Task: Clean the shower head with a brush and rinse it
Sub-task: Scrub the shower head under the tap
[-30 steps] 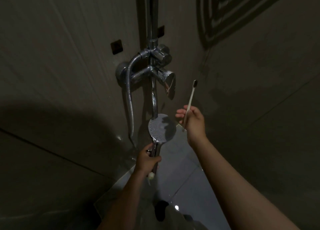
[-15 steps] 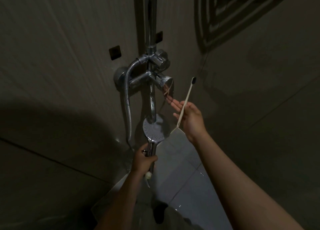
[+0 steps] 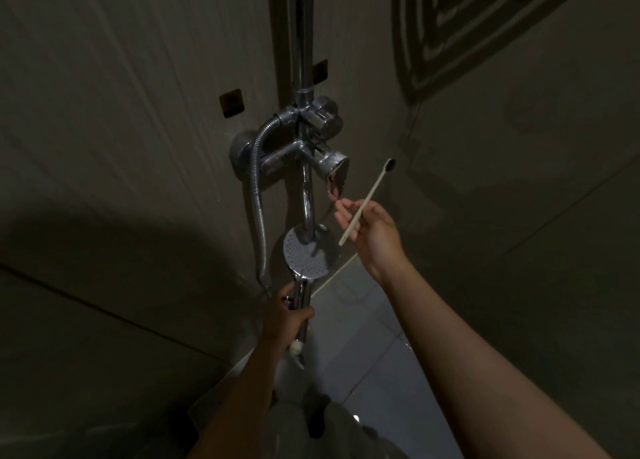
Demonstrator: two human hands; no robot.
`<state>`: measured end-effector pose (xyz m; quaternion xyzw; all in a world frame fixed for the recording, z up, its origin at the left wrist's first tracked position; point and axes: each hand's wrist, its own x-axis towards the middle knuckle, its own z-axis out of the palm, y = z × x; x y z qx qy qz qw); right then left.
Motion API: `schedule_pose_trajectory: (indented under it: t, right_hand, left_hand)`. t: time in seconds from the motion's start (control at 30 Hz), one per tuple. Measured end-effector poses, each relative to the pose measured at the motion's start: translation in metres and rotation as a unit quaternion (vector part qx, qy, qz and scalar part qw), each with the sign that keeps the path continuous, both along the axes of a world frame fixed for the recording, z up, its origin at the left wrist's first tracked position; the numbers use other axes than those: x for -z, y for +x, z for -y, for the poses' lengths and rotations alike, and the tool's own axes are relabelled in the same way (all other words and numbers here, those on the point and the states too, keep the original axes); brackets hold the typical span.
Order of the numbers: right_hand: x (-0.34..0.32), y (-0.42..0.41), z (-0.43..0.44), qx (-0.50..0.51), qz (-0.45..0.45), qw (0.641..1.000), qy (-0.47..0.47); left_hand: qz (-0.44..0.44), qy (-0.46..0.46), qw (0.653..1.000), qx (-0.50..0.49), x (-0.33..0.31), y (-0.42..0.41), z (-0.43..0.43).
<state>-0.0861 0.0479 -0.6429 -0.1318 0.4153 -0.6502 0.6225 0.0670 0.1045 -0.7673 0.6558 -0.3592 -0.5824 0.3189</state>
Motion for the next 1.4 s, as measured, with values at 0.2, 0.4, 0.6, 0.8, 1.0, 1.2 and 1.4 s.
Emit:
schedule_pose_trajectory:
  t: [0.2, 0.4, 0.6, 0.8, 1.0, 1.2, 1.4]
  right_hand:
    - [0.004, -0.005, -0.009, 0.017, -0.032, 0.999, 0.003]
    - [0.014, -0.024, -0.025, 0.033, -0.102, 0.993, 0.052]
    - [0.026, -0.05, -0.043, 0.079, -0.161, 0.979, 0.102]
    - [0.027, -0.077, -0.061, 0.118, -0.168, 0.973, 0.105]
    - [0.029, -0.102, -0.076, 0.146, -0.199, 0.959, 0.139]
    - [0.03, -0.126, -0.095, 0.203, -0.216, 0.945, 0.137]
    - [0.014, -0.15, -0.108, 0.217, -0.26, 0.93, 0.139]
  left_hand:
    - [-0.009, 0.007, 1.0, 0.026, -0.009, 0.0, -0.009]
    - [-0.01, 0.003, 0.998, 0.055, -0.015, -0.008, -0.011]
    - [-0.014, -0.01, 0.996, 0.085, -0.021, -0.026, -0.009]
    - [-0.022, -0.022, 0.991, 0.127, -0.029, -0.051, -0.008]
    - [-0.054, -0.042, 0.984, 0.163, -0.043, -0.08, -0.003]
    - [-0.068, -0.078, 0.978, 0.183, -0.071, -0.119, -0.001]
    - [-0.077, -0.13, 0.97, 0.191, -0.108, -0.16, 0.002]
